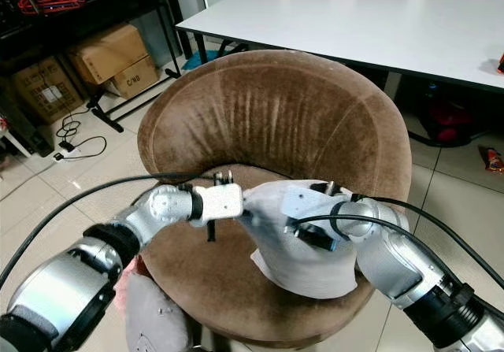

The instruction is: Move the pillow to the sofa from floor

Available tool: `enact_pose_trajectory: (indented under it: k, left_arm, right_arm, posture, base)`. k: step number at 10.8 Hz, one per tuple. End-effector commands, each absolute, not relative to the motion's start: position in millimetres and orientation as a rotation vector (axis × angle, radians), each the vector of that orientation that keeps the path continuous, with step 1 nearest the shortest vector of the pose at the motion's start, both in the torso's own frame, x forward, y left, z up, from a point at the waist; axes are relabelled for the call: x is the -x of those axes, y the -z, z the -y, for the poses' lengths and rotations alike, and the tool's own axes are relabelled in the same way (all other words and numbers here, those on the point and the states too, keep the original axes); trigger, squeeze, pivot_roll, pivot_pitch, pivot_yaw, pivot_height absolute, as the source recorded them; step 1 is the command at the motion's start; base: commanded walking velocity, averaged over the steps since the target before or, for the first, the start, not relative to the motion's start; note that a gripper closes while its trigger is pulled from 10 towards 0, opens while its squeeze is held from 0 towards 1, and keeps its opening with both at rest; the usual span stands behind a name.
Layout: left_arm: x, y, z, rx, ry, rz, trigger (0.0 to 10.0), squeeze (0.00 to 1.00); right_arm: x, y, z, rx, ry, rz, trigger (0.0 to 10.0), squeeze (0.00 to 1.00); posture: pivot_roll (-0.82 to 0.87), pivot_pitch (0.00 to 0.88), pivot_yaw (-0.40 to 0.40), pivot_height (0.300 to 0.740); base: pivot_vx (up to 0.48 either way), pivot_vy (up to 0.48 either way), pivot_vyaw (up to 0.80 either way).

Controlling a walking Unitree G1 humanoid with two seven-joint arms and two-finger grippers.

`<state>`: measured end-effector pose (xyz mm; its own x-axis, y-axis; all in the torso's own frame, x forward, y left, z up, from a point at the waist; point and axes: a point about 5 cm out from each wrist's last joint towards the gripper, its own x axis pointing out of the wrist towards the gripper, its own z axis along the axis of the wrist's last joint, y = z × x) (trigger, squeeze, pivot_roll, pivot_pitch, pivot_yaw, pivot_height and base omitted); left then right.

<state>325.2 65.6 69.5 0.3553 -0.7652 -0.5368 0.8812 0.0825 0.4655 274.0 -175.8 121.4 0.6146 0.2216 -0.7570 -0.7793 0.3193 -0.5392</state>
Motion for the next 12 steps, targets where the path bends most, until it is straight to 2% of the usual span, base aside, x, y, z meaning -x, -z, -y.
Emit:
enact_pose_trajectory:
  k: [1, 2, 12]
  left_arm:
    - [-320.5, -58.8, -79.5, -0.865, 1.254, -0.237, 0.0, 0.0]
    - [-318.3, -56.4, -79.1, -0.862, 1.262, -0.239, 0.0, 0.0]
    - [-321.2, -63.8, -83.1, -0.817, 1.242, -0.188, 0.0, 0.0]
  right_arm:
    - [-275.3, -118.5, 181.6, 1.074, -0.683, -0.662, 4.7, 0.0]
    - [-274.9, -117.1, 179.3, 1.065, -0.701, -0.664, 0.0, 0.0]
    - [-246.1, -100.9, 163.9, 0.941, -0.777, -0.679, 0.0, 0.0]
  posture:
    - [-0.21, 0.0, 0.157, 0.74]
    - [-0.21, 0.0, 0.154, 0.74]
    - [-0.2, 0.0, 0.171, 0.74]
  base:
    - [0.0, 0.0, 0.0]
    - [0.0, 0.0, 0.0]
    - [0.0, 0.0, 0.0]
